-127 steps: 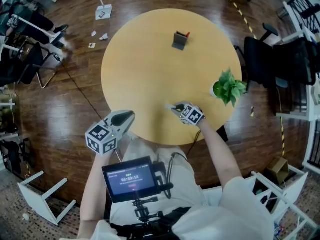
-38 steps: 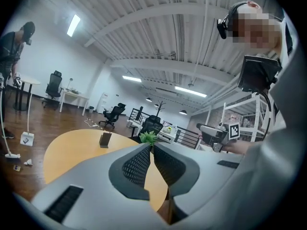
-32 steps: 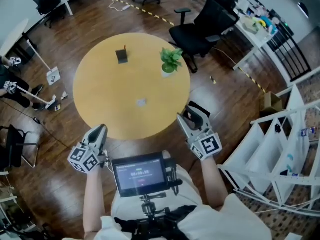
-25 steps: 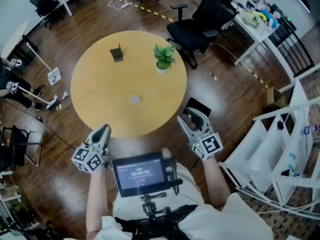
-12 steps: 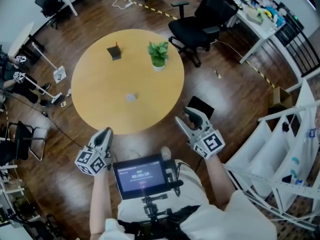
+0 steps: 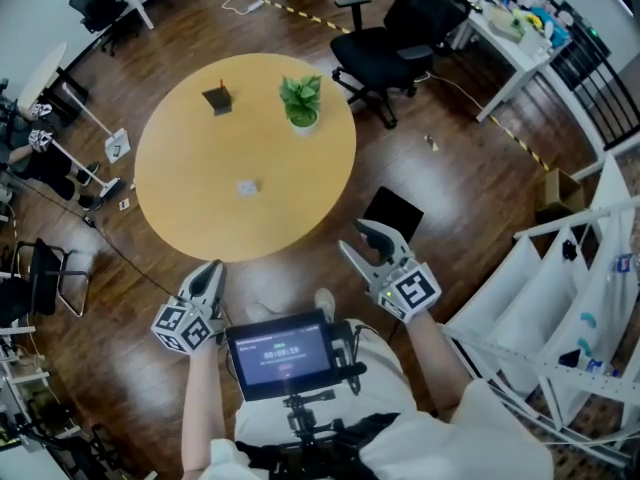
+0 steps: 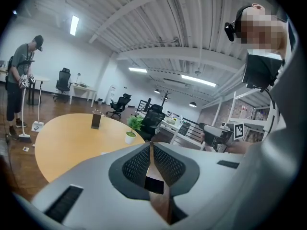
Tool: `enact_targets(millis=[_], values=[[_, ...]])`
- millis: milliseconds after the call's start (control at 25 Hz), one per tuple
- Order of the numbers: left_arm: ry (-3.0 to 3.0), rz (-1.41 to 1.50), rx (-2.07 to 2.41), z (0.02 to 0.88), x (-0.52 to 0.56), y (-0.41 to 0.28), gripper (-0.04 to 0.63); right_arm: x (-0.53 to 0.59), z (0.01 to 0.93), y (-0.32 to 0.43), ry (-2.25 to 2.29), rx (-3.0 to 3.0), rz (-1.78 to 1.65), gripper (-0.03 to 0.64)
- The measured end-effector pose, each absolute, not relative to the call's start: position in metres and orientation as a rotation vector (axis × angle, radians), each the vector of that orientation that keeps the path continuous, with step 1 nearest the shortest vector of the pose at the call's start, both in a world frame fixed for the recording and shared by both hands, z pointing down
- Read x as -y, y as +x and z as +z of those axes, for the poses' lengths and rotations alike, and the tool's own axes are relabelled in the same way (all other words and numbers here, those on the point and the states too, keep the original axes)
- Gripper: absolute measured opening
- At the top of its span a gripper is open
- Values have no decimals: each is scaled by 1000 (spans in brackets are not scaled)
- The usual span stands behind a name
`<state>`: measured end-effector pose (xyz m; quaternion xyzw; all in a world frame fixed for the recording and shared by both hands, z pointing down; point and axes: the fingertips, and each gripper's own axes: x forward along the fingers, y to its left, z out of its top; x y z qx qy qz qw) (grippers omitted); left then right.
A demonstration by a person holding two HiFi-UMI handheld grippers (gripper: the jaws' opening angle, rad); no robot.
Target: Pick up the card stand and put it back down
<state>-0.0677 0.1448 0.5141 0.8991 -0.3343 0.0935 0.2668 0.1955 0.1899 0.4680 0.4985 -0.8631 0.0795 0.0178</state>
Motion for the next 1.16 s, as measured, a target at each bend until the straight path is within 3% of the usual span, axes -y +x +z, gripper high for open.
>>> enact_targets(millis=[1160], values=[[2437,441,687,547,-177,-1,18,-261,440,230,1685,2594,130,169]])
